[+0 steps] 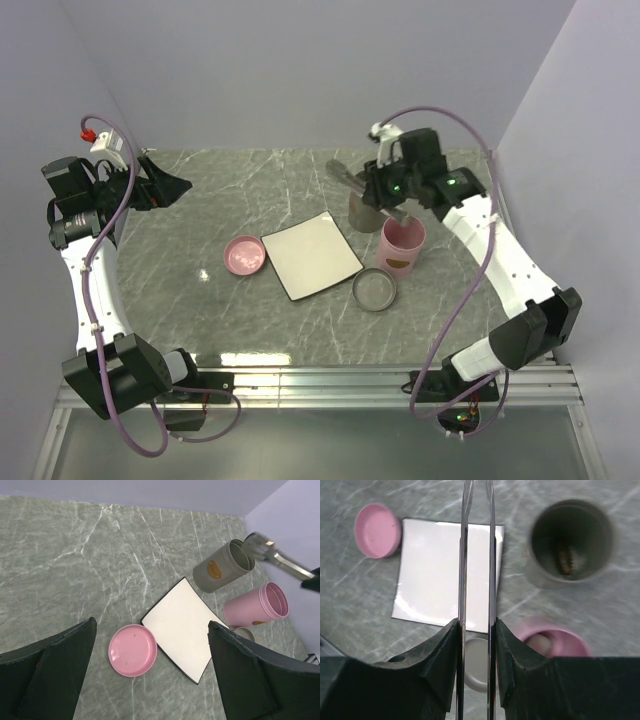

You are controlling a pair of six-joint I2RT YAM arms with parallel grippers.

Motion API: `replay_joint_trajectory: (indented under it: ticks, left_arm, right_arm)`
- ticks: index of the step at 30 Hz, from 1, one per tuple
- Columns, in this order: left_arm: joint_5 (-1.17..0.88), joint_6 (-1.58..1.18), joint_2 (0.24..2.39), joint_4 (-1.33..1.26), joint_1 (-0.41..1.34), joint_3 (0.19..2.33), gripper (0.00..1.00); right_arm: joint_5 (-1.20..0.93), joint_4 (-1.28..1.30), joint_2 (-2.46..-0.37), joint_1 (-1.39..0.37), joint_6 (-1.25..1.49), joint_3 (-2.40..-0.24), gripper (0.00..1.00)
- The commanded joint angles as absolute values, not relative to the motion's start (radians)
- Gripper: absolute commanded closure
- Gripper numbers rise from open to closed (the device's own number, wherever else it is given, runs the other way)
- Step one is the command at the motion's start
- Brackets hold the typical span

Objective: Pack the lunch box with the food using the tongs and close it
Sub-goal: Place the fake food in the packing box, then place the clamp on the plate.

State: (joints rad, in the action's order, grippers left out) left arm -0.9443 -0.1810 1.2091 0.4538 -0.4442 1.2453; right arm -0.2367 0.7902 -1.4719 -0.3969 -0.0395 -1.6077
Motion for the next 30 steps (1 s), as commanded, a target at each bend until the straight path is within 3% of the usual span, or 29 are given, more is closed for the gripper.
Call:
replay_joint_trajectory:
  ticks: [1, 15, 30]
  left_arm:
    - [-0.959, -0.172, 1.207, 0.445, -0.442, 1.273, 0.01]
    - [-0.954, -0.172, 1.213, 0.443, -0.443, 1.266, 0.01]
    - [-0.948, -0.153, 1.229, 0.451, -0.442, 1.269, 0.01]
  right_arm:
    - [-0.209, 0.625, -1.448, -0.471, 0.030, -1.510, 0.60]
    - [-0.084, 0.214, -1.529, -0.676, 0.186, -1.194, 0.58]
    - [-0.058, 0.045, -1.654, -0.704, 0.233, -1.124, 0.55]
